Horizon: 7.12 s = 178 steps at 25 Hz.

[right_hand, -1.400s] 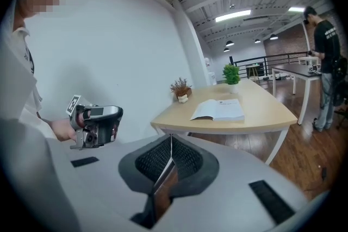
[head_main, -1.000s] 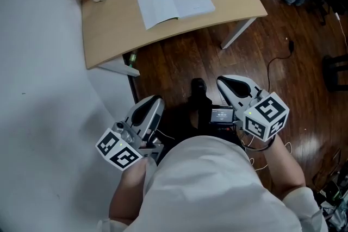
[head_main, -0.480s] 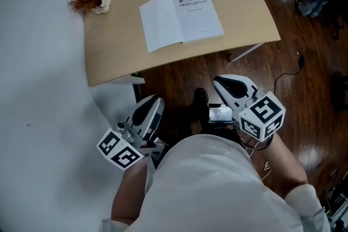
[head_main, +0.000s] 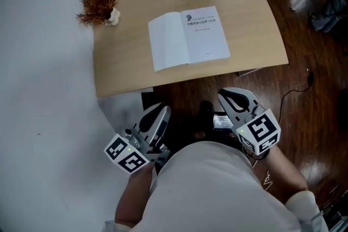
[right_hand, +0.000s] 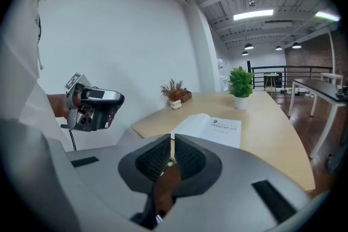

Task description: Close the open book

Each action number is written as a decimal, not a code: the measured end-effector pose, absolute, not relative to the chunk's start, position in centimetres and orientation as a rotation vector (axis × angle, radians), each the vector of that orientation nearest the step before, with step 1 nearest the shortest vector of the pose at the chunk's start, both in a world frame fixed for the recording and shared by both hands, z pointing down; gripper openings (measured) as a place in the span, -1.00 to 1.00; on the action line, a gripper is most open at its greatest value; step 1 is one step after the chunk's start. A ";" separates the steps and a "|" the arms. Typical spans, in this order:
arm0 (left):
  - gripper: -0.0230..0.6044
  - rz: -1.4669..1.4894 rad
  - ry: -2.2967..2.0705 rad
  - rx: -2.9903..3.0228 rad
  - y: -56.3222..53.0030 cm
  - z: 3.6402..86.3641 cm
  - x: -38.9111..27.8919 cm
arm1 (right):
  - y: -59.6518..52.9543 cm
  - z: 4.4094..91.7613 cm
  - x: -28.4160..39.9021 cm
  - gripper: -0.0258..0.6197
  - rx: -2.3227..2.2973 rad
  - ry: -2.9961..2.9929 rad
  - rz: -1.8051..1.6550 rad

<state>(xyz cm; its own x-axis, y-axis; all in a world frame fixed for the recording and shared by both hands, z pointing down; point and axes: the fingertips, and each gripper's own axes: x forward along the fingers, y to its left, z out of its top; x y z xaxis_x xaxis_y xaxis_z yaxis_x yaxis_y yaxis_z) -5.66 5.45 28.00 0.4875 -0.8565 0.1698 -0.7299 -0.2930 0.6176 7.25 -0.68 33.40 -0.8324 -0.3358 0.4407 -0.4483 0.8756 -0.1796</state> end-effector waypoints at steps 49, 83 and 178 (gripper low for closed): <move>-0.93 -0.180 -1.235 1.998 -1.2 38.0 -16.3 | -5.6 40.0 -7.3 -0.91 0.537 -2.446 0.028; -0.93 -0.098 -1.157 1.833 -1.9 48.3 -17.3 | -5.4 49.7 -14.3 -0.68 0.249 -2.137 -0.624; -0.93 -0.099 -1.067 1.954 -5.8 43.7 -8.2 | -12.1 41.5 -3.9 -0.91 0.861 -2.134 -0.569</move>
